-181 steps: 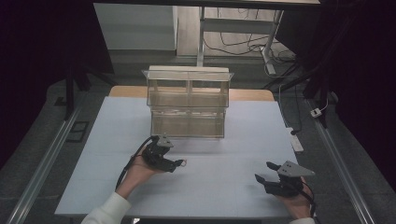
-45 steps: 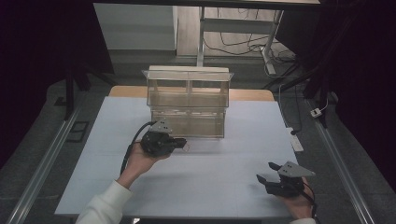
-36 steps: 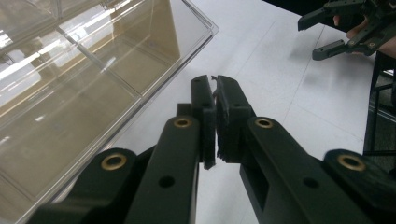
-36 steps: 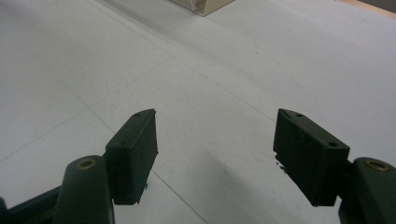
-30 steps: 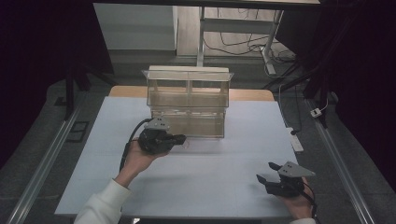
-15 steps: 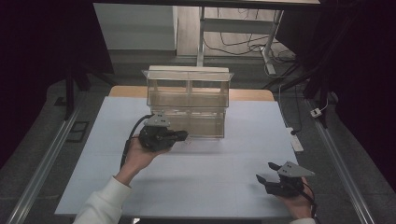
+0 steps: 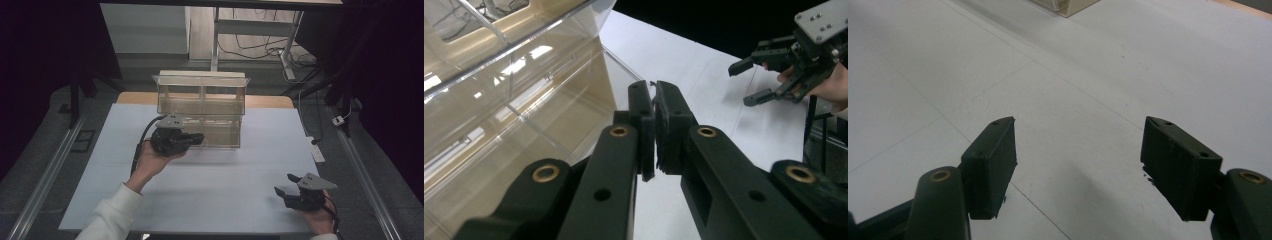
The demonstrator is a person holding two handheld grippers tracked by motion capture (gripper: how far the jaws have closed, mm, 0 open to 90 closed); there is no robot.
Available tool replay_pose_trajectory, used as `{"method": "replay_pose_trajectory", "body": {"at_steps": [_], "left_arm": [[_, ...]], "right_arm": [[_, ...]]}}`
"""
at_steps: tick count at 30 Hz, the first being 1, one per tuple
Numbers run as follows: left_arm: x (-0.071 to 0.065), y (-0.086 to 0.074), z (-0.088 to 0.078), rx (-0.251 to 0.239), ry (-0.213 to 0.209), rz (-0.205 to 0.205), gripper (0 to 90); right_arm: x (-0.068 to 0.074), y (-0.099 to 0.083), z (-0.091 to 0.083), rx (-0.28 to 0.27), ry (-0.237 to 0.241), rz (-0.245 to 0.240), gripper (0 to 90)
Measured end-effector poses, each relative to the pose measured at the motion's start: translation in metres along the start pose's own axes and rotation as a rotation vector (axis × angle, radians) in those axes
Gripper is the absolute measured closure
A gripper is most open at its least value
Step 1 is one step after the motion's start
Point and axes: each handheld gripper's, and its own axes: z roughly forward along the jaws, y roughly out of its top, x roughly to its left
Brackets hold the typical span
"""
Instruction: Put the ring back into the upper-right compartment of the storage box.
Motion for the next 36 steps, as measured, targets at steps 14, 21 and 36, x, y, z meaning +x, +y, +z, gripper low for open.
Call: {"method": "replay_pose_trajectory", "body": {"at_steps": [14, 21, 36], "left_arm": [[0.005, 0.014, 0.001, -0.025, 0.016, -0.008, 86.5], [0.007, 0.021, 0.003, -0.037, 0.014, -0.008, 86.4], [0.013, 0.038, 0.007, -0.055, 0.035, -0.005, 86.5]], "right_arm": [[-0.001, 0.000, 0.000, -0.006, 0.002, 0.004, 29.8], [0.000, 0.000, 0.000, -0.005, 0.002, 0.002, 29.8], [-0.001, 0.000, -0.001, -0.007, 0.002, 0.005, 29.8]]}}
